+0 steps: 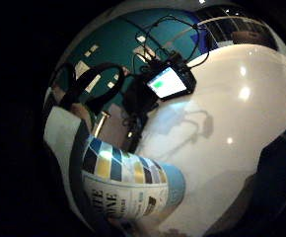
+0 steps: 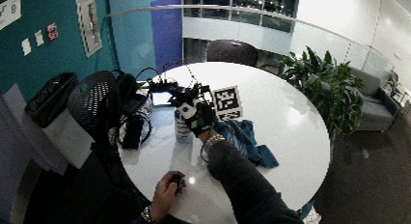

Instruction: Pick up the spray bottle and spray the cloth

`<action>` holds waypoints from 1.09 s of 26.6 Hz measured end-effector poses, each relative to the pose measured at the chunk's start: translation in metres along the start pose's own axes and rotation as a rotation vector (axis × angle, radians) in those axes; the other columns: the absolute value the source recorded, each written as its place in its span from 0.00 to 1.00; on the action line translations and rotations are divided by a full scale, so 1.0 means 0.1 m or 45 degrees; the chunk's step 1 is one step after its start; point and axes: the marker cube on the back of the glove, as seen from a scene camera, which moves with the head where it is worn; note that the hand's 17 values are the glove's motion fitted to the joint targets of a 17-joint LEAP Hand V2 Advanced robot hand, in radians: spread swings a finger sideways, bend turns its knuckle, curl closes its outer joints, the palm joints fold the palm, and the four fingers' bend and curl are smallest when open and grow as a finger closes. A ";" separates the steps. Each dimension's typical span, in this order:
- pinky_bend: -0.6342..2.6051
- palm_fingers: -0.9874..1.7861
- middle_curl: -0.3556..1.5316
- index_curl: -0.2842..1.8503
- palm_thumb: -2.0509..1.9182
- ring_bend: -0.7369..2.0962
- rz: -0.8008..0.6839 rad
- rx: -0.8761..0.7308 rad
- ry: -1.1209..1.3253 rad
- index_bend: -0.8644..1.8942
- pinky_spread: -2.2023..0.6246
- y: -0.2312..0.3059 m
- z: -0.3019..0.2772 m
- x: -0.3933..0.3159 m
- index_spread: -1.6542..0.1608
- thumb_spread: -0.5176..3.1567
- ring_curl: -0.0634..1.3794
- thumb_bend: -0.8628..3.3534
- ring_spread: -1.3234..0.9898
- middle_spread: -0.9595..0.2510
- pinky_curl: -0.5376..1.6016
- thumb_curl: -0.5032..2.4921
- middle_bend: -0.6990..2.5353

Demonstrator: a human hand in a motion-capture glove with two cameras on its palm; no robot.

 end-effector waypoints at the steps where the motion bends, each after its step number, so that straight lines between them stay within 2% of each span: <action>1: 0.34 0.83 0.47 0.38 0.75 0.45 -0.014 0.005 0.010 0.38 0.67 0.01 -0.01 -0.02 0.75 0.40 0.35 0.20 0.51 0.59 0.44 0.32 0.40; 13: 0.34 0.84 0.46 0.37 0.75 0.47 -0.091 0.096 0.067 0.38 0.67 -0.04 -0.07 -0.20 0.75 0.40 0.35 0.20 0.50 0.58 0.43 0.33 0.40; 18: 0.34 0.84 0.47 0.37 0.75 0.47 -0.051 0.062 0.030 0.38 0.67 -0.01 0.00 -0.15 0.75 0.40 0.35 0.20 0.50 0.58 0.43 0.33 0.40; 22: 0.34 0.83 0.47 0.38 0.75 0.46 0.051 0.001 -0.018 0.38 0.67 0.06 0.17 -0.05 0.74 0.40 0.35 0.20 0.50 0.58 0.44 0.33 0.40; 24: 0.34 0.82 0.46 0.38 0.75 0.45 0.112 -0.057 -0.039 0.38 0.68 0.12 0.26 0.01 0.75 0.40 0.35 0.20 0.50 0.58 0.43 0.33 0.39; 29: 0.30 0.64 0.45 0.35 0.76 0.43 0.177 -0.179 0.008 0.34 0.73 0.27 0.17 0.11 0.73 0.39 0.34 0.20 0.50 0.58 0.43 0.34 0.38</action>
